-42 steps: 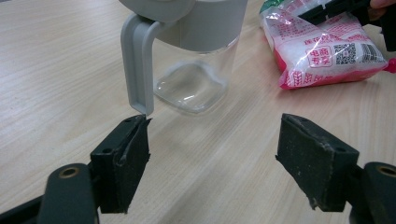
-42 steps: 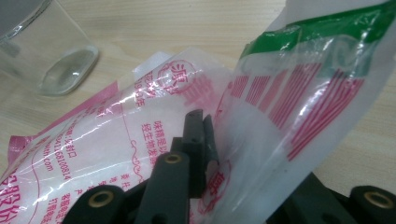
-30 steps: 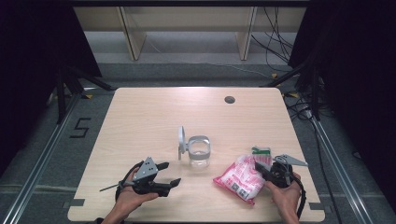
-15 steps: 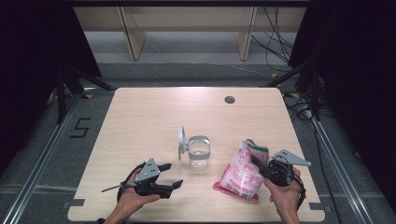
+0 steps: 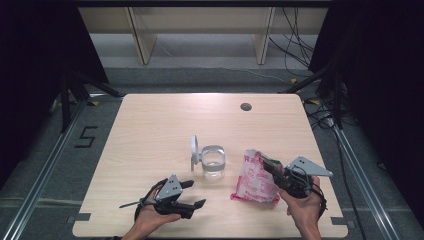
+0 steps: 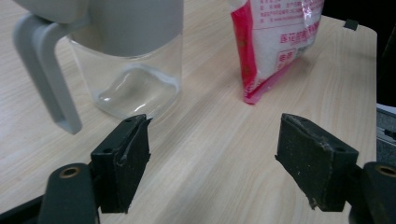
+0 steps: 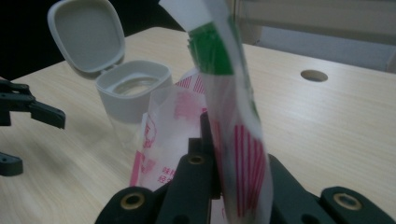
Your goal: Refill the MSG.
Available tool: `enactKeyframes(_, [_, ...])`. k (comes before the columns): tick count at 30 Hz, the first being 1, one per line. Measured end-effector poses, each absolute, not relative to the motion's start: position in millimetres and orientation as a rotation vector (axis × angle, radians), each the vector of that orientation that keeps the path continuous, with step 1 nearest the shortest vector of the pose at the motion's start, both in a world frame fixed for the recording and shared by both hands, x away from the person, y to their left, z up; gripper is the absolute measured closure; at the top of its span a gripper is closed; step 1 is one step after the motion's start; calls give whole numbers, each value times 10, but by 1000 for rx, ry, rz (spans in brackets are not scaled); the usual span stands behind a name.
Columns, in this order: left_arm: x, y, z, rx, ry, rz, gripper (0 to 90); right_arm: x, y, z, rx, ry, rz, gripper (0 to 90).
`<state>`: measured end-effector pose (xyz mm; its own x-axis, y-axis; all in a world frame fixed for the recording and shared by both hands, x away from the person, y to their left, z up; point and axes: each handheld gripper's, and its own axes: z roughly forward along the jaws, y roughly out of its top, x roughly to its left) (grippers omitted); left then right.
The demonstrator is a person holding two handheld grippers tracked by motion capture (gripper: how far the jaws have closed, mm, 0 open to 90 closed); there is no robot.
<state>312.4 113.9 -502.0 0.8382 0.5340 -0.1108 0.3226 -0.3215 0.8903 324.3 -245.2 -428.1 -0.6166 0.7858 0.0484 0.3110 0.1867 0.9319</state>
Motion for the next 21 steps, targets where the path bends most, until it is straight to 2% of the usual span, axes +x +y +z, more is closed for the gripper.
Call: enactKeyframes(21, [3235, 572, -5057, 1916, 603, 291, 262, 3276, -2417, -3777, 946, 1895, 1511, 900])
